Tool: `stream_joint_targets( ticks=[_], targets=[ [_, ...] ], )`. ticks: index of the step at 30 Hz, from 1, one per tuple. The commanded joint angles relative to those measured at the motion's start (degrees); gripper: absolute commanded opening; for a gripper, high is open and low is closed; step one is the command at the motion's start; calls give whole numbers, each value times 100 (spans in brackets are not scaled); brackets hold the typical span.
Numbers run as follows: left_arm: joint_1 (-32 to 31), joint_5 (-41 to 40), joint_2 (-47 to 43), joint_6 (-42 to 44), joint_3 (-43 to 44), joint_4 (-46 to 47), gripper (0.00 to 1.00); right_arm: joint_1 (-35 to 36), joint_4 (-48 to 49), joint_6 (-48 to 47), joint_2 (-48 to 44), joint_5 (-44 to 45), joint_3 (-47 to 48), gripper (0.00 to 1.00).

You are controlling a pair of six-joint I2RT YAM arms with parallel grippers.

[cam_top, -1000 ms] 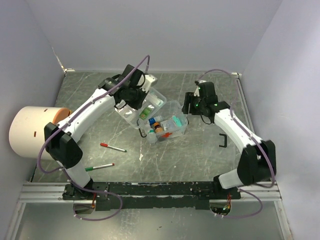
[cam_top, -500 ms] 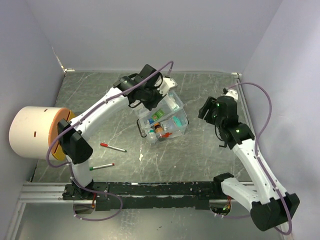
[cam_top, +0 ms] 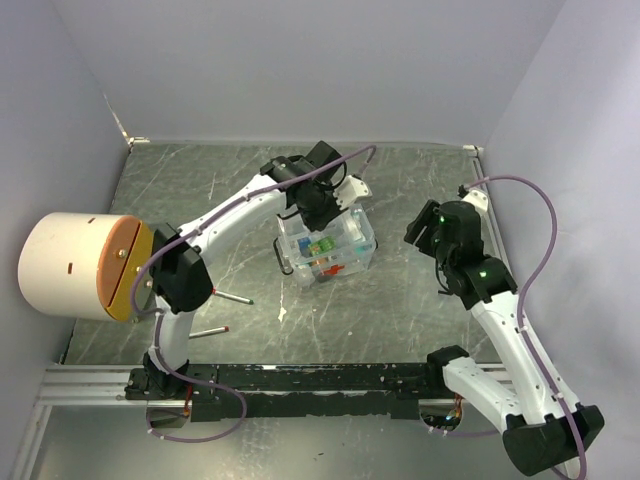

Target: Organize the medicine kit

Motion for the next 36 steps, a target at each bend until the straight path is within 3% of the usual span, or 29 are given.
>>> stream_joint_targets(
  ticks=[1, 31, 36],
  targets=[
    [-77, 390, 167, 269, 311, -79, 17, -3, 29, 103, 97, 14, -76, 61],
    [-91, 274, 495, -194, 23, 110, 20, -9, 255, 147, 271, -235, -394, 61],
    [-83, 277, 568, -390, 17, 154, 26, -5, 223, 152, 255, -245, -402, 60]
  ],
)
